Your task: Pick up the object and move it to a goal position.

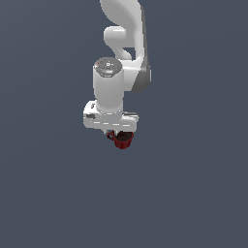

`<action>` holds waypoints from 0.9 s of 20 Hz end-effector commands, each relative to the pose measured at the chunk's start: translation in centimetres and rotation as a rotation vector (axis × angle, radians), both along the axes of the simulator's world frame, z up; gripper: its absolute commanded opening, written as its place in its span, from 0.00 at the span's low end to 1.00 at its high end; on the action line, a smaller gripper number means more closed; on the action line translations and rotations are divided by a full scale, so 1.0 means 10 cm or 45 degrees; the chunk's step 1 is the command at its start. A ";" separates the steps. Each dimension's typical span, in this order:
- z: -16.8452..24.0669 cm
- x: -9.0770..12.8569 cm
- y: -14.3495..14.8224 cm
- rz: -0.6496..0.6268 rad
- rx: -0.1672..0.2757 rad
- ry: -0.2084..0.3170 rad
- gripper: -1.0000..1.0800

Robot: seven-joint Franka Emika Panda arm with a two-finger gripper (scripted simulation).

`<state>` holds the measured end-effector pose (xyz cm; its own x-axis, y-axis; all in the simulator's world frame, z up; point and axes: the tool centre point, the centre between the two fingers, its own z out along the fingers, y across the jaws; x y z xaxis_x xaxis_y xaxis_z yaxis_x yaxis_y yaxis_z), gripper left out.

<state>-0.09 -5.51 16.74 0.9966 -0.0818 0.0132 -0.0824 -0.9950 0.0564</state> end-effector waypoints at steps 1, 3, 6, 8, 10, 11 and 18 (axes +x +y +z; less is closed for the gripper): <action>0.28 -0.06 0.12 0.000 0.000 -0.005 0.00; 0.51 -0.11 0.22 0.001 -0.001 -0.005 0.00; 0.85 -0.20 0.37 0.001 -0.001 -0.005 0.00; 1.08 -0.25 0.48 0.001 -0.002 -0.005 0.00; 1.30 -0.30 0.58 0.001 -0.002 -0.005 0.00; 1.42 -0.33 0.63 0.001 -0.002 -0.005 0.00; 2.15 -0.48 0.96 0.003 -0.001 -0.005 0.00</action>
<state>-4.58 3.42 36.59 0.9967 -0.0794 0.0151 -0.0801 -0.9951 0.0576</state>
